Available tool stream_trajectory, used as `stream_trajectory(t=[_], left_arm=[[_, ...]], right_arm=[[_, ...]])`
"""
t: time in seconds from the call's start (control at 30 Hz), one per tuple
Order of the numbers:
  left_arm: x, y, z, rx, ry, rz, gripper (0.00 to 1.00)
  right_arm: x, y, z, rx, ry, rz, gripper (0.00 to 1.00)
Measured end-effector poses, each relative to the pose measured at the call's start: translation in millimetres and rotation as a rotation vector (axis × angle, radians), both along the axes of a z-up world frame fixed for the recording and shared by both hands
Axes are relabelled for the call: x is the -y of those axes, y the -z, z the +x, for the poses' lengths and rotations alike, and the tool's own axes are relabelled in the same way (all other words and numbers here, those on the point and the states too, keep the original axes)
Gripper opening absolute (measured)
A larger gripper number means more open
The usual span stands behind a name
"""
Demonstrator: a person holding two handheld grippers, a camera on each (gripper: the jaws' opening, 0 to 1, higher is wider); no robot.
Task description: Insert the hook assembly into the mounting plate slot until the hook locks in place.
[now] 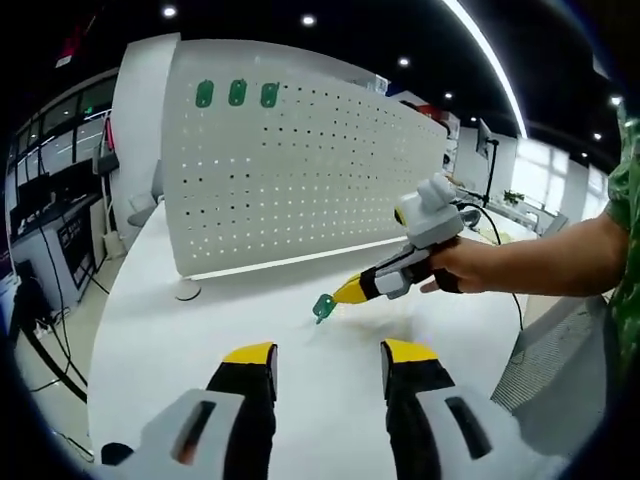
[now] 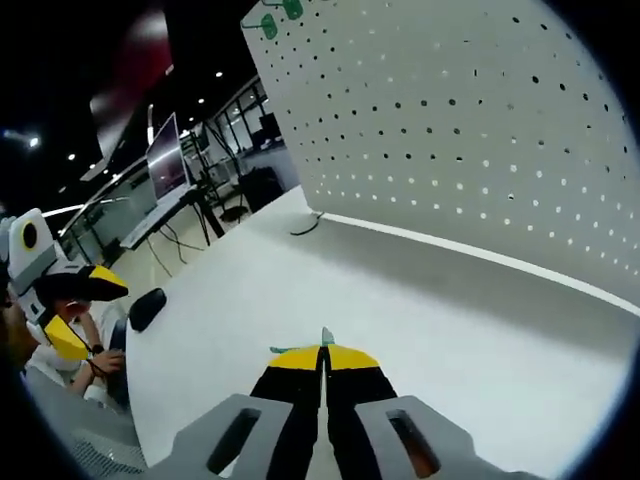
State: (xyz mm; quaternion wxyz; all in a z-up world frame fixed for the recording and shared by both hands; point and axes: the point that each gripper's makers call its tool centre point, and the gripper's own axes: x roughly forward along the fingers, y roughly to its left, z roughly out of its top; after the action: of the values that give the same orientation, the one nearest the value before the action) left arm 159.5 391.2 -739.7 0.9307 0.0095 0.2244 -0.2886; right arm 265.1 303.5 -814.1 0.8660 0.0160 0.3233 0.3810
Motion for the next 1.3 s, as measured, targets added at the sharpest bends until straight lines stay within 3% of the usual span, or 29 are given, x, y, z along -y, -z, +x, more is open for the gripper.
stream_trajectory(t=[0.23,0.37,0.53,0.97,1.3], left_arm=[[9.7,3.5,9.2,0.019,0.026,0.015,0.41],[15.7,14.2,19.0,0.048,0.059,0.072,0.40],[33.1,13.8,33.2,0.147,0.121,0.102,0.34],[57.8,29.6,57.3,0.201,0.194,0.105,0.30],[66.6,24.4,63.2,0.251,0.226,0.098,0.25]], right_arm=[[3.4,-4.3,-1.9,0.010,-0.007,-0.019,0.00],[3.7,-11.1,-3.4,0.020,-0.019,-0.025,0.00],[6.9,-17.2,-4.2,0.017,-0.024,-0.023,0.00],[13.1,-40.0,-12.6,0.004,-0.039,0.008,0.00],[9.2,-57.3,-22.6,-0.019,-0.056,0.049,0.00]])
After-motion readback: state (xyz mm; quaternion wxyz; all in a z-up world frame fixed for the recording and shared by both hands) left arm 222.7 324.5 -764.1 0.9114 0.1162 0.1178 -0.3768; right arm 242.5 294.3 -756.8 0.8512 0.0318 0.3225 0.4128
